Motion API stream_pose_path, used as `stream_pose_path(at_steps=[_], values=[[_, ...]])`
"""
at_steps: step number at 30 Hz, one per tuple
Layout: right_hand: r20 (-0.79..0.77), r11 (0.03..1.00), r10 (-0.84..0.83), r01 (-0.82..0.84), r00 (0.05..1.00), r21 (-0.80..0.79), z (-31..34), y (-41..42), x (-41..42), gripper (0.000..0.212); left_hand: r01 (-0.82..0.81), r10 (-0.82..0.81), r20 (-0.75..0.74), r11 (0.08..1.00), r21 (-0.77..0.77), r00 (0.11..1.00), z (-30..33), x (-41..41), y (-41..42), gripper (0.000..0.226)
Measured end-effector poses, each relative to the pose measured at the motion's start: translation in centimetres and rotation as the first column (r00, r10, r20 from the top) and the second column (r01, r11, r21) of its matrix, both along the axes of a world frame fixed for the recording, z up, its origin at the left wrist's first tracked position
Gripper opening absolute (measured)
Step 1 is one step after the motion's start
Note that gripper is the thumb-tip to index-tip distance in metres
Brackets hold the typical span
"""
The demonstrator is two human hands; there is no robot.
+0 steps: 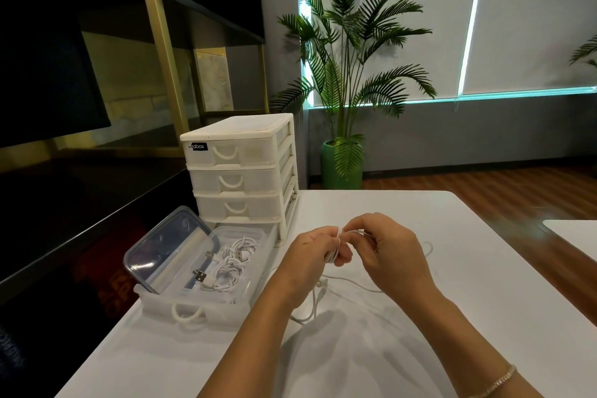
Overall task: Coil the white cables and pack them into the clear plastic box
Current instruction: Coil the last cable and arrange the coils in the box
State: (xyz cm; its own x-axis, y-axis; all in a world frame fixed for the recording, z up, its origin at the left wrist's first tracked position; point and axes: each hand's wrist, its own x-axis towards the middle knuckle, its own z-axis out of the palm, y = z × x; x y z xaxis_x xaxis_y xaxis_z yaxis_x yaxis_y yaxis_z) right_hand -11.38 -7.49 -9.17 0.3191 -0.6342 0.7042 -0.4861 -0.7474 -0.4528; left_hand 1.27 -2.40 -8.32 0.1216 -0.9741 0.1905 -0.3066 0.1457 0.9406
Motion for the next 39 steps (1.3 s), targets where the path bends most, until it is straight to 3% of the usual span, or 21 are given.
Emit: stream_pose_path(at_steps=[10, 18, 29, 35, 39], values=[[0.05, 1.0, -0.01, 0.011, 0.999, -0.028, -0.3, -0.4, -0.1, 0.013, 0.075, -0.072, -0.083, 0.996, 0.038, 0.994, 0.2, 0.1, 0.2, 0.039], [0.035, 0.999, 0.021, -0.022, 0.999, 0.029, -0.2, -0.2, 0.1, 0.016, 0.138, -0.12, -0.257, 0.989, 0.054, 0.959, 0.6, -0.1, 0.6, 0.034], [0.087, 0.984, 0.095, -0.107, 0.992, 0.145, 0.3, 0.0, 0.1, 0.019, 0.239, -0.214, -0.63, 0.97, -0.045, 0.747, 0.7, -0.1, 0.5, 0.032], [0.076, 0.964, 0.118, -0.132, 0.99, 0.229, 0.6, 0.0, 0.1, 0.014, 0.26, -0.234, -0.662, 0.964, -0.06, 0.712, 0.6, 0.0, 0.5, 0.033], [-0.027, 0.965, 0.14, -0.13, 0.99, 0.228, 0.8, 0.0, -0.2, 0.025, 0.244, -0.219, -0.645, 0.968, -0.051, 0.733, 0.5, 0.2, 0.4, 0.035]])
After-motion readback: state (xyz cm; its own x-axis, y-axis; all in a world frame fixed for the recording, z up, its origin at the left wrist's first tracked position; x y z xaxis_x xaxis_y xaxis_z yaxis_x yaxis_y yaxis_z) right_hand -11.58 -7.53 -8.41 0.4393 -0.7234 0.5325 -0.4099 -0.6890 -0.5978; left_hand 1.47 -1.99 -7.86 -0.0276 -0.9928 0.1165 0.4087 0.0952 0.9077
